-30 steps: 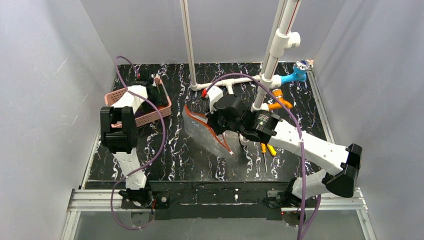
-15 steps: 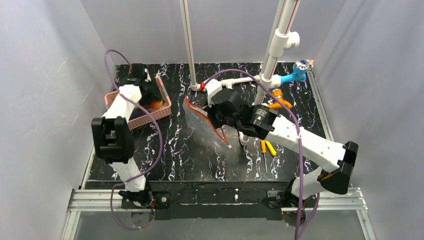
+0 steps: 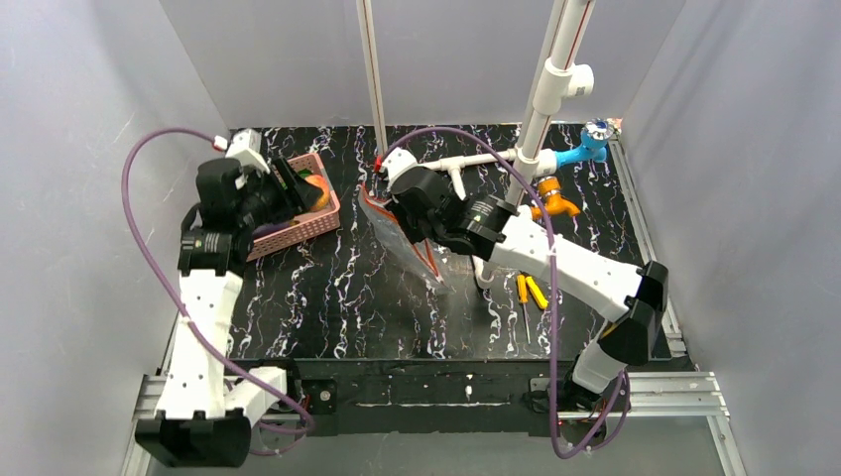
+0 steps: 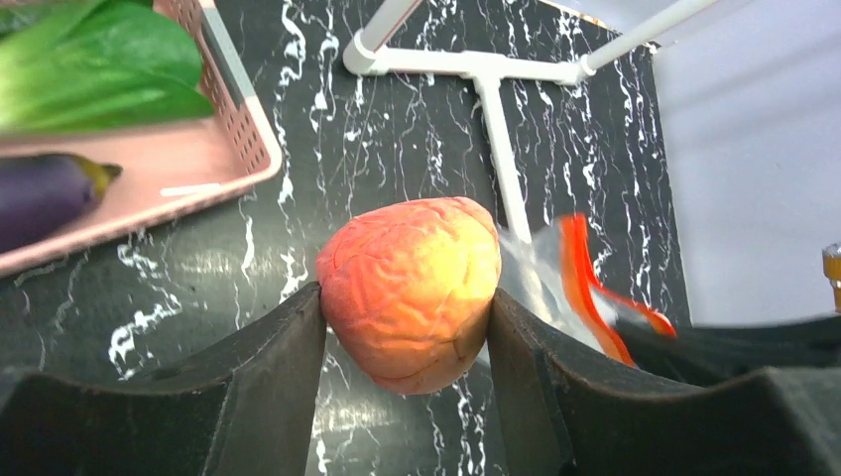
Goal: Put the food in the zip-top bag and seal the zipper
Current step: Place the fake fruit in the bin.
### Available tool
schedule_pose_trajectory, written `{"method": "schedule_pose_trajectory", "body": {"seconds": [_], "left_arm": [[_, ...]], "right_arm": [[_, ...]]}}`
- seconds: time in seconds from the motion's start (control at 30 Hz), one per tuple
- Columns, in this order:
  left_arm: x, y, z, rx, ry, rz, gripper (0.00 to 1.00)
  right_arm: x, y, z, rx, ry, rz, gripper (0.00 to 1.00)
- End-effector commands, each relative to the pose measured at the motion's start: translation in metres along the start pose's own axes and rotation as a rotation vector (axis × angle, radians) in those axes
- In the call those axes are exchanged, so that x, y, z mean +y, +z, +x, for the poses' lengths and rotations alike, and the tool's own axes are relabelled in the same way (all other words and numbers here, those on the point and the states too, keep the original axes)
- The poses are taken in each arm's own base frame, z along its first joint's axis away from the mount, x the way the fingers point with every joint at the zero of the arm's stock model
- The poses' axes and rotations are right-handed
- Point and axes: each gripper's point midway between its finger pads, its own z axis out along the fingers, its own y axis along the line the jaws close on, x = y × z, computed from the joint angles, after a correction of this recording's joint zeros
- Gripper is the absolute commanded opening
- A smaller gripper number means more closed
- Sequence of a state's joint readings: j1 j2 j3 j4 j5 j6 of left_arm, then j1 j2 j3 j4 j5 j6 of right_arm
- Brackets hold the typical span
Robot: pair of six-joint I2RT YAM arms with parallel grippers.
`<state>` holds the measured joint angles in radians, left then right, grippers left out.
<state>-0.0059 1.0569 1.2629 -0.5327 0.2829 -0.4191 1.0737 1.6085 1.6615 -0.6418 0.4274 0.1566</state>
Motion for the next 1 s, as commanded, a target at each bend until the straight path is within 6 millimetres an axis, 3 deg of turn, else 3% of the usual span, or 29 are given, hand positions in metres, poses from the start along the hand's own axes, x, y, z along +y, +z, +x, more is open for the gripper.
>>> {"method": "schedule_pose_trajectory", "body": {"seconds": [0.0,0.17,0.23,0.37,0.47,0.57,0.67,0.7,0.77,0.8,0.87,0.97], "left_arm": [[0.003,-0.006,0.017,-0.011,-0.046,0.011,0.00],[0.052,0.029,-0.002,-0.021,0.009,-0.223,0.00],[0.083,0.053,-0.004,0.005,-0.003,-0.343,0.00],[0.147,0.109,0.025,0.201,-0.072,-0.477,0.00],[0.172,0.140,0.039,0.259,-0.086,-0.514,0.00],[0.182,0.159,0.049,0.283,-0.063,-0.501,0.02],[0.179,0.162,0.066,0.369,-0.108,-0.466,0.10],[0.178,0.162,0.071,0.374,-0.118,-0.458,0.18],[0.185,0.162,0.079,0.389,-0.129,-0.490,0.49],[0.186,0.161,0.080,0.411,-0.128,-0.497,0.59],[0.180,0.155,0.075,0.447,-0.119,-0.487,0.65],[0.161,0.136,0.052,0.397,-0.101,-0.459,0.75]], "right_arm": [[-0.005,-0.002,-0.021,-0.029,0.023,0.030,0.01],[-0.007,-0.010,-0.020,-0.046,0.032,0.018,0.01],[-0.007,-0.015,-0.021,-0.060,0.037,0.005,0.01],[-0.005,-0.022,-0.024,-0.084,0.043,-0.018,0.01],[-0.004,-0.021,-0.022,-0.086,0.038,-0.029,0.01],[-0.004,-0.018,-0.020,-0.082,0.031,-0.027,0.01],[-0.001,-0.015,-0.020,-0.081,0.029,-0.036,0.01],[0.000,-0.015,-0.020,-0.082,0.030,-0.042,0.01],[0.002,-0.013,-0.021,-0.084,0.030,-0.051,0.01],[0.003,-0.012,-0.021,-0.086,0.032,-0.054,0.01],[0.004,-0.010,-0.021,-0.082,0.030,-0.054,0.01],[0.004,-0.007,-0.020,-0.065,0.030,-0.046,0.01]]}}
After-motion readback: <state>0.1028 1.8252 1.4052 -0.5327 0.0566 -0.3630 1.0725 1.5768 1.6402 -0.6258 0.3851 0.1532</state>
